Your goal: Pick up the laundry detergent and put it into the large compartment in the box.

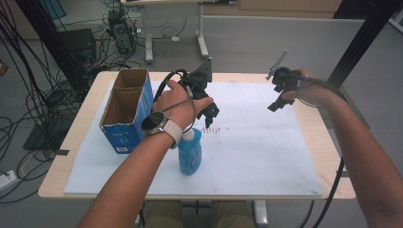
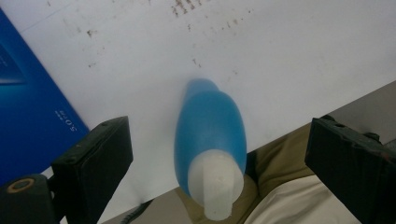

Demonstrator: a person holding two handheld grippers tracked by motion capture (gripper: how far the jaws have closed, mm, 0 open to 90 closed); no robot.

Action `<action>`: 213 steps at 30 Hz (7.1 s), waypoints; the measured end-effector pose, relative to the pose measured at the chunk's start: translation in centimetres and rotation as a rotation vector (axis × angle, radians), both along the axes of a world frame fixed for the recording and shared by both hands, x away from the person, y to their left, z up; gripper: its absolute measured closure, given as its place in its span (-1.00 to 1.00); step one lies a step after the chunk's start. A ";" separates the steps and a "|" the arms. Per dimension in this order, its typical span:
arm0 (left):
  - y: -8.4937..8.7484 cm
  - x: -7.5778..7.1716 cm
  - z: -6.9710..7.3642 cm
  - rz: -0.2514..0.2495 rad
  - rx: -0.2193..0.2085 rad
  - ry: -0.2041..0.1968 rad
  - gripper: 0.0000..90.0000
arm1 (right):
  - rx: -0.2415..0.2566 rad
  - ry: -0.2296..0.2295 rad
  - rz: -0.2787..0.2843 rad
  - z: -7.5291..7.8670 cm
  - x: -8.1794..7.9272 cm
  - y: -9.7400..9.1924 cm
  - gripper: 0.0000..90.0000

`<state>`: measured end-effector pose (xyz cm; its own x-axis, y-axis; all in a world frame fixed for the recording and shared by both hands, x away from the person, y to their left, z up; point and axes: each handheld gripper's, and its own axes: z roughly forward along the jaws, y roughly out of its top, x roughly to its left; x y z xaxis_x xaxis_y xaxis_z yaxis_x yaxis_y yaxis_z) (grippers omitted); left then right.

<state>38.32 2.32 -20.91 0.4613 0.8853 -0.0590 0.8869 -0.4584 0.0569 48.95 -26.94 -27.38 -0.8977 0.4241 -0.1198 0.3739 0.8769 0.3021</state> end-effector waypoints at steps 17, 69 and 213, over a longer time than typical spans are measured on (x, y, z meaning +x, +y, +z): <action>0.7 -0.6 -1.1 0.001 0.010 0.015 -0.82 | 0.000 0.006 0.004 -0.3 -0.3 0.3 -0.78; 0.5 -2.1 -4.7 0.023 0.036 0.035 -0.81 | 0.003 0.010 0.012 -0.8 -0.8 0.8 -0.78; 0.3 -2.4 -4.8 -0.009 0.018 -0.002 -0.81 | 0.004 0.010 0.006 -0.9 -1.0 0.6 -0.78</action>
<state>35.92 2.60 -25.68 0.4697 0.8818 -0.0425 0.8825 -0.4676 0.0506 47.96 -26.33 -28.32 -0.9012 0.4195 -0.1087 0.3722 0.8777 0.3019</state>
